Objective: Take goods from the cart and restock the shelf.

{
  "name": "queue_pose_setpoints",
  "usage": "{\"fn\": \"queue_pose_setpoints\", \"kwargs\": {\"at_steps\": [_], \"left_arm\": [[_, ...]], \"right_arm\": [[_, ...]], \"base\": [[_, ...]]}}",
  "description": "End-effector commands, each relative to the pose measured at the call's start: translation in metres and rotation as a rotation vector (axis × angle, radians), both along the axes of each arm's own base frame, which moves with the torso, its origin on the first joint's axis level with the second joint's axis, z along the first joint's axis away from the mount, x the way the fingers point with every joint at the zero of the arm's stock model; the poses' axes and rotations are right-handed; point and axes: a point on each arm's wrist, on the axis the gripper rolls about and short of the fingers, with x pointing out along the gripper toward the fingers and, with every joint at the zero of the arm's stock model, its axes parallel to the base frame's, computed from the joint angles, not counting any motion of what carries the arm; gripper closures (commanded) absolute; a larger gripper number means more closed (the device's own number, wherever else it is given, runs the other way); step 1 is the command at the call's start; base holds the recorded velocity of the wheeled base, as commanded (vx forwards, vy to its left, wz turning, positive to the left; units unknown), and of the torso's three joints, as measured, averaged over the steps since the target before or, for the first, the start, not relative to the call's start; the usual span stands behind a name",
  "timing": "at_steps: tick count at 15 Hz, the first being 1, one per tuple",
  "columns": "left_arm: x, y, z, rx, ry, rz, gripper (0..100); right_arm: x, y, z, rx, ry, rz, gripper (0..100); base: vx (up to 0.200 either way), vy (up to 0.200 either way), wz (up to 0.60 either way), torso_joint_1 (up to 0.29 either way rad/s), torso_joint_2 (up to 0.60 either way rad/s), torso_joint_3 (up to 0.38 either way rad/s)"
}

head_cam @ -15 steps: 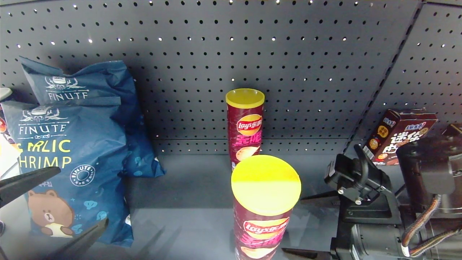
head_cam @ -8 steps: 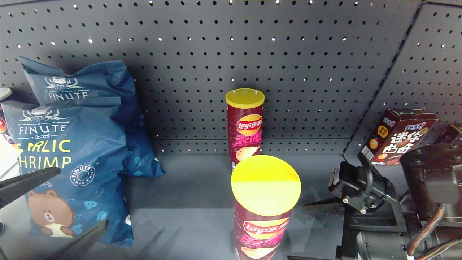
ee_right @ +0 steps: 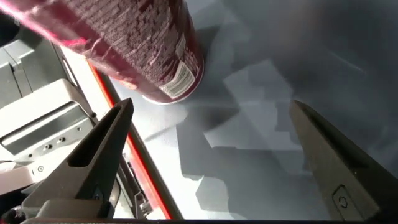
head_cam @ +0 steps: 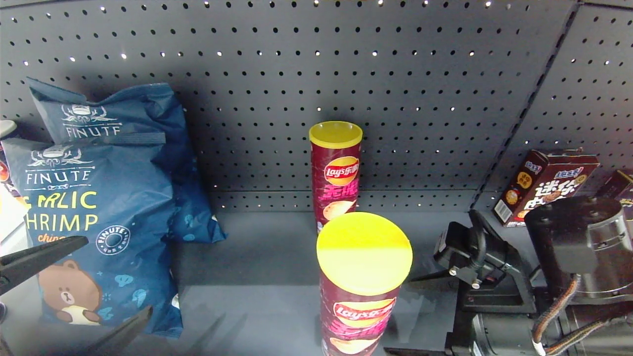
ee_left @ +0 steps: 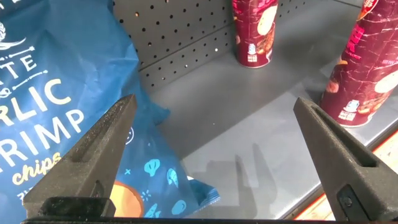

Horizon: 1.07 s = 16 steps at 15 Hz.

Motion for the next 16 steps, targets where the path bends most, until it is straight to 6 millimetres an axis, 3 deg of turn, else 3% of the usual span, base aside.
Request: {"fn": "queue_pose_setpoints", "kwargs": {"at_steps": [1,16], "left_arm": [[0.000,0.000,-0.001,-0.001,0.004,0.001,0],[-0.003,0.002,-0.005,-0.017,0.011,-0.003,0]], "right_arm": [[0.004,0.005,-0.004,-0.005,0.004,0.001,0],[0.004,-0.005,-0.003,0.005,-0.004,-0.032,0]], "base": [[0.000,0.000,0.00,0.000,0.00,0.000],[0.000,0.000,0.00,0.000,0.00,0.000]]}}
